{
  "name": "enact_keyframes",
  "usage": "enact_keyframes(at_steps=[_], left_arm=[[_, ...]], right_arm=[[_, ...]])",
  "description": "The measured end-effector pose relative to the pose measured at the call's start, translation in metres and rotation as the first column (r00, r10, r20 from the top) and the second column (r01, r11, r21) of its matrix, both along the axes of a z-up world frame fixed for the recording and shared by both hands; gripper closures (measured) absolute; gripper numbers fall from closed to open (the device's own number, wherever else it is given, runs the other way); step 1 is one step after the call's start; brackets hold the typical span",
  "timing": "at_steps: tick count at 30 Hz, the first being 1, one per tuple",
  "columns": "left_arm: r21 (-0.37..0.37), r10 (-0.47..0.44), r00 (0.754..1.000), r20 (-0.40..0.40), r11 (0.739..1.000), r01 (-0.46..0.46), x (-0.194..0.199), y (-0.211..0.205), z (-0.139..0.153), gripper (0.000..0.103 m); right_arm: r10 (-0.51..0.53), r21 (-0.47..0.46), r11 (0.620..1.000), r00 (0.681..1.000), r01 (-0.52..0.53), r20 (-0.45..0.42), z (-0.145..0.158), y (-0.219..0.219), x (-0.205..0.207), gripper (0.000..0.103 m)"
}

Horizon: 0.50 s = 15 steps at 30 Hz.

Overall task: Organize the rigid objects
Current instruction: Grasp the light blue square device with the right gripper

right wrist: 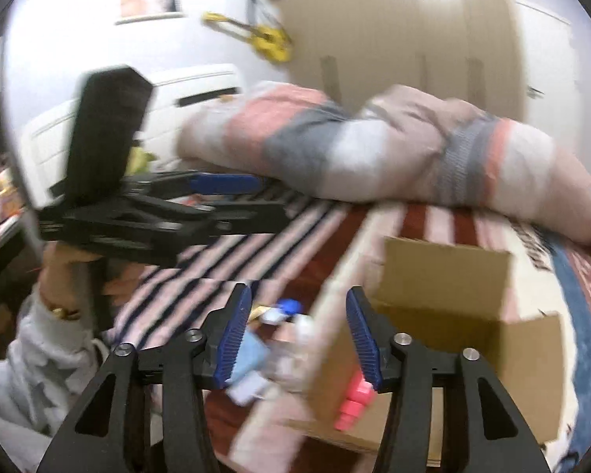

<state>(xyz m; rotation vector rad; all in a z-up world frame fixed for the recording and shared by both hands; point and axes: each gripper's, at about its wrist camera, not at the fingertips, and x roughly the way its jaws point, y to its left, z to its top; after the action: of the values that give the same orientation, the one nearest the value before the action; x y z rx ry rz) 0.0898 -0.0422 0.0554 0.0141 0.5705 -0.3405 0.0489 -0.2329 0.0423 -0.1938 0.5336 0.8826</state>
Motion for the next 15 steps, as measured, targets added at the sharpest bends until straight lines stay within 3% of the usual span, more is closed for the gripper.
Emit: enact_keyframes(at_steps=[3,7,10,12,15], left_arm=[[0.012,0.074,0.997,0.001,0.997,-0.074,-0.013,0.032,-0.010,0.018],[0.001,0.132,0.991,-0.022,0.991,-0.132,-0.031,0.073,-0.036,0.018],[-0.010,0.158,0.986,-0.052,0.987,-0.159,-0.038,0.092,-0.061,0.018],[-0.011,0.167,0.983,-0.069,0.986,-0.168,-0.041,0.101,-0.076,0.017],[-0.009,0.177,0.980,-0.095,0.984,-0.179,-0.047,0.115,-0.100,0.018]], right_arm=[[0.086,-0.016,0.996,0.996,-0.086,-0.015,-0.003,0.029,-0.016,0.052],[0.179,-0.033,0.982,0.977,-0.184,-0.119,-0.030,0.068,-0.028,0.050],[0.145,-0.096,0.982,0.974,-0.163,-0.173,-0.063,0.093,-0.026,0.040],[0.105,-0.145,0.980,0.972,-0.137,-0.212,-0.089,0.109,-0.016,0.040],[0.035,-0.173,0.980,0.946,-0.096,-0.323,-0.125,0.118,0.001,0.036]])
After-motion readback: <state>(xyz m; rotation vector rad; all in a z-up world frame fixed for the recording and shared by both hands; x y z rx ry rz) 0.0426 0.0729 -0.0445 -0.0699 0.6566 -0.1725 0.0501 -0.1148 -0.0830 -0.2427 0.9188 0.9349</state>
